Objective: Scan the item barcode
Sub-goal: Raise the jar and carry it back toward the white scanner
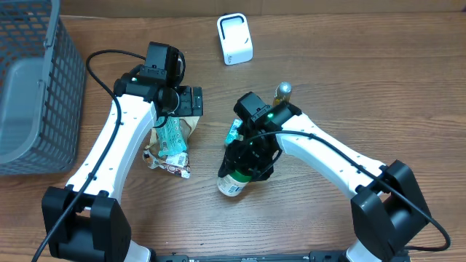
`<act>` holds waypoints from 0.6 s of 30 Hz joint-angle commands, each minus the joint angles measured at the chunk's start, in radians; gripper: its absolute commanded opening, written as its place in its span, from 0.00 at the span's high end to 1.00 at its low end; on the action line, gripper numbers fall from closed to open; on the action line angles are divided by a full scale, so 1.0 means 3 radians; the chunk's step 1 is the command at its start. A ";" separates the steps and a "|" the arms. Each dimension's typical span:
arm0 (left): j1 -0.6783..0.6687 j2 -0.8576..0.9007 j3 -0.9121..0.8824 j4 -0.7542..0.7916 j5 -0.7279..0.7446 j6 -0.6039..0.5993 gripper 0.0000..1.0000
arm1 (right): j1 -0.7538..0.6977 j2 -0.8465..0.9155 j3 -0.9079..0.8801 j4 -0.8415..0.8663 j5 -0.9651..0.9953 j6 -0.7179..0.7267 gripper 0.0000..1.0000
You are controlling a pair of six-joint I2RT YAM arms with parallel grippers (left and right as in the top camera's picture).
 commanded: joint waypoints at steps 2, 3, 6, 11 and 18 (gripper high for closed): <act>-0.0022 0.0006 0.0069 0.0008 0.0020 0.0050 0.00 | -0.0092 -0.0080 0.0453 -0.0154 -0.0251 -0.0282 0.96; -0.0022 0.0006 0.0069 0.0008 0.0020 0.0050 0.00 | -0.0107 -0.0099 0.0518 -0.0192 -0.0252 -0.0315 0.96; -0.0022 0.0006 0.0069 0.0008 0.0020 0.0050 0.00 | -0.0175 -0.0167 0.0755 -0.0286 -0.0243 -0.0357 0.96; -0.0022 0.0006 0.0069 0.0008 0.0020 0.0050 0.00 | -0.0337 -0.0268 0.1111 -0.0280 -0.0168 -0.0360 0.95; -0.0022 0.0006 0.0069 0.0006 0.0020 0.0050 0.00 | -0.0711 -0.0285 0.1380 -0.0069 -0.0205 -0.0355 0.96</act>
